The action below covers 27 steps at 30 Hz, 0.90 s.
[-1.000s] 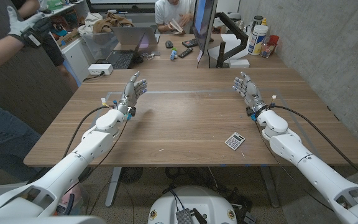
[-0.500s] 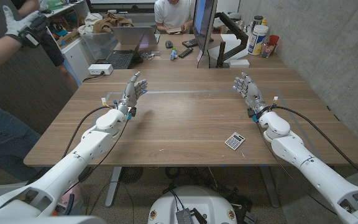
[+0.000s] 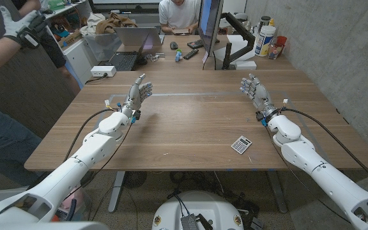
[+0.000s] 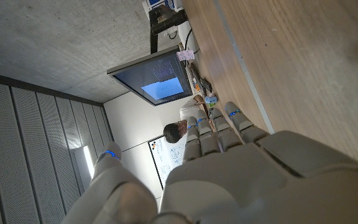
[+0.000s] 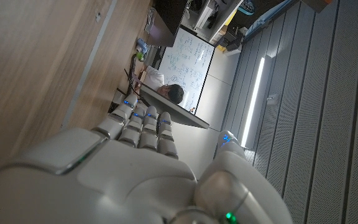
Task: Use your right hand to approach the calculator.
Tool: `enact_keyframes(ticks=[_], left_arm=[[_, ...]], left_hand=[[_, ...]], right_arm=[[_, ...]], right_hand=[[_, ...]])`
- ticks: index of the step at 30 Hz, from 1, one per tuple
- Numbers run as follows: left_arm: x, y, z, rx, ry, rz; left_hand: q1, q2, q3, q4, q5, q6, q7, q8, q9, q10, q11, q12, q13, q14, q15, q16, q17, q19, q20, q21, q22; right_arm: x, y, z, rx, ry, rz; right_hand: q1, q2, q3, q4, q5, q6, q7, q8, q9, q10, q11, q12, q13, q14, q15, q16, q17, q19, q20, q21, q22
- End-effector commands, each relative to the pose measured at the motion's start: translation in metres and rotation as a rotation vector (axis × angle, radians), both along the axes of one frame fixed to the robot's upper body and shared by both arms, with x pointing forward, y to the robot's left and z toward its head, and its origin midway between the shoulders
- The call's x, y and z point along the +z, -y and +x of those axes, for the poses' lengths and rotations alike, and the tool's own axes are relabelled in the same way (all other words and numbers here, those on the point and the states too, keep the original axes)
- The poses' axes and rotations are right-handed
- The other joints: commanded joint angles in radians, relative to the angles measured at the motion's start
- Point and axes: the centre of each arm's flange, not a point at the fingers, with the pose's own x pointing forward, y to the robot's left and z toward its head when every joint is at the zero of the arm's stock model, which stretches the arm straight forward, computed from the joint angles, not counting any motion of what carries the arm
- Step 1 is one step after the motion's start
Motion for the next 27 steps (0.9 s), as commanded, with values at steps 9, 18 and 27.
enact_keyframes(ticks=[9,18,27], left_arm=[[0.003,-0.001,-0.004,0.001,-0.004,0.015],[0.006,-0.004,-0.006,-0.008,-0.005,0.009],[0.009,-0.006,-0.010,-0.002,0.002,0.012]], left_hand=[[0.007,0.001,-0.003,0.002,0.011,0.009,-0.004,-0.001,0.006,0.002,0.004,-0.005,0.005,0.008,-0.021,0.003,0.003,0.006,-0.058,-0.009,0.006],[0.008,0.002,-0.005,0.004,0.013,0.013,-0.003,-0.001,0.006,0.003,0.005,-0.006,0.005,0.008,-0.020,0.002,0.003,0.004,-0.053,-0.014,0.006],[0.010,0.003,-0.007,0.005,0.014,0.016,-0.003,-0.002,0.006,0.001,0.004,-0.008,0.006,0.007,-0.021,0.000,0.003,0.004,-0.051,-0.020,0.007]], right_arm=[[0.000,-0.004,-0.011,0.039,0.044,-0.007],[0.001,-0.005,-0.016,0.044,0.054,-0.011],[0.000,-0.005,-0.017,0.054,0.064,-0.010]], right_hand=[[0.011,-0.001,0.000,-0.006,0.005,0.013,-0.008,0.006,0.004,0.010,-0.003,0.001,0.003,0.009,0.000,-0.001,0.004,0.009,-0.038,-0.003,0.005],[0.013,-0.001,-0.001,-0.006,0.004,0.026,-0.011,0.009,0.004,0.011,-0.002,0.000,0.003,0.011,-0.001,-0.002,0.004,0.009,-0.035,-0.004,0.005],[0.013,-0.001,-0.003,-0.006,0.004,0.032,-0.013,0.010,0.005,0.013,0.000,-0.001,0.003,0.012,0.000,-0.003,0.004,0.008,-0.034,-0.006,0.005]])
